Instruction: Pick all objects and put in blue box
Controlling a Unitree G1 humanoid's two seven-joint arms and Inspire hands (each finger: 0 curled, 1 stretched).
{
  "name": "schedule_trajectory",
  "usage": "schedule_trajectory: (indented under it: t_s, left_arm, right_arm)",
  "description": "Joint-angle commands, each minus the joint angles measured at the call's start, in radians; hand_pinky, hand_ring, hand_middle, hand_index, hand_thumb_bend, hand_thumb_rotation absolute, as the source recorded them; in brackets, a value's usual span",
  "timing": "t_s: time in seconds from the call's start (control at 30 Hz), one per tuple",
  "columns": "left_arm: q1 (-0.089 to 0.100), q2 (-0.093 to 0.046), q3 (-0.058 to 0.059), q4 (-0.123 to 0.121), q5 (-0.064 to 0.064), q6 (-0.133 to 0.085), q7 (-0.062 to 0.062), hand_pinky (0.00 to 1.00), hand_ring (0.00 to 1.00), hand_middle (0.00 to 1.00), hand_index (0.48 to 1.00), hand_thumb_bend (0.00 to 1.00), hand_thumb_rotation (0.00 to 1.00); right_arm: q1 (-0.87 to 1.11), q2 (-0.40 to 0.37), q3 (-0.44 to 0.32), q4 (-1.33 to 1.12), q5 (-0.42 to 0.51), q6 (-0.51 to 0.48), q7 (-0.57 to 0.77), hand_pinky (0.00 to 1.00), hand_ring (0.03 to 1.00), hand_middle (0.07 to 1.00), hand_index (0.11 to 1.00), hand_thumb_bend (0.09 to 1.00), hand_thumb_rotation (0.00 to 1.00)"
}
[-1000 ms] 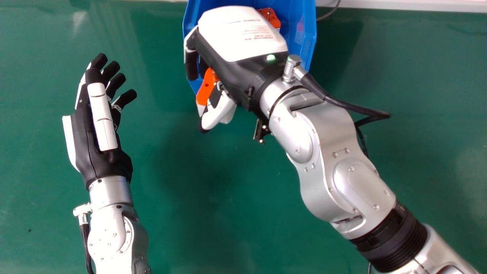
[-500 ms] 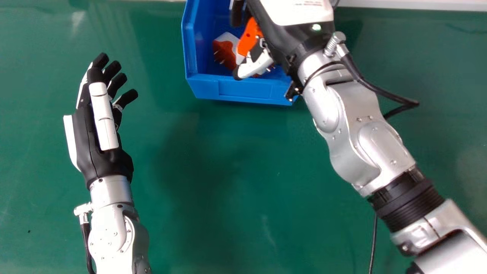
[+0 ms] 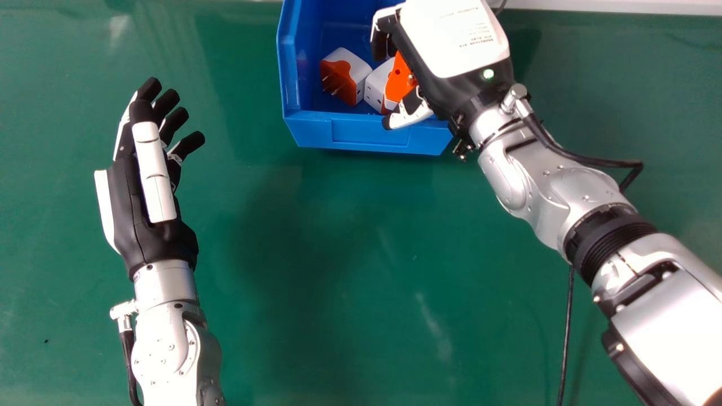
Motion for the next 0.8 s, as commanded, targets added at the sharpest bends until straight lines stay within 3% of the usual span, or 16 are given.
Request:
schedule_trajectory:
  t_s: [0.0, 0.13, 0.43, 0.63, 0.77]
  left_arm:
    - [-0.002, -0.003, -0.005, -0.011, 0.008, -0.026, -0.003, 0.74, 0.83, 0.84, 0.834, 0.67, 0.91]
    - [-0.001, -0.002, -0.004, -0.012, 0.004, -0.027, -0.009, 0.74, 0.83, 0.84, 0.834, 0.67, 0.91]
    - [-0.002, -0.002, -0.002, -0.012, 0.001, -0.023, -0.01, 0.74, 0.83, 0.84, 0.834, 0.67, 0.91]
    - [0.0, 0.0, -0.005, -0.011, 0.008, -0.026, -0.009, 0.74, 0.83, 0.84, 0.834, 0.67, 0.91]
    - [-0.002, 0.001, -0.003, -0.006, 0.01, -0.03, -0.007, 0.74, 0.83, 0.84, 0.834, 0.67, 0.91]
  right_arm:
    - [-0.061, 0.0, 0.02, 0.016, -0.004, -0.018, -0.069, 0.21, 0.386, 0.506, 0.499, 0.515, 0.0]
    - [-0.08, 0.004, 0.041, 0.039, -0.003, -0.035, -0.11, 0.22, 0.384, 0.496, 0.505, 0.515, 0.0]
    - [-0.108, 0.01, 0.06, 0.042, 0.004, -0.049, -0.159, 0.22, 0.384, 0.496, 0.505, 0.515, 0.0]
    - [-0.117, 0.014, 0.066, 0.041, 0.009, -0.044, -0.14, 0.24, 0.4, 0.5, 0.508, 0.511, 0.0]
    - [-0.123, 0.027, 0.087, 0.043, -0.012, 0.036, -0.102, 0.24, 0.4, 0.5, 0.508, 0.511, 0.0]
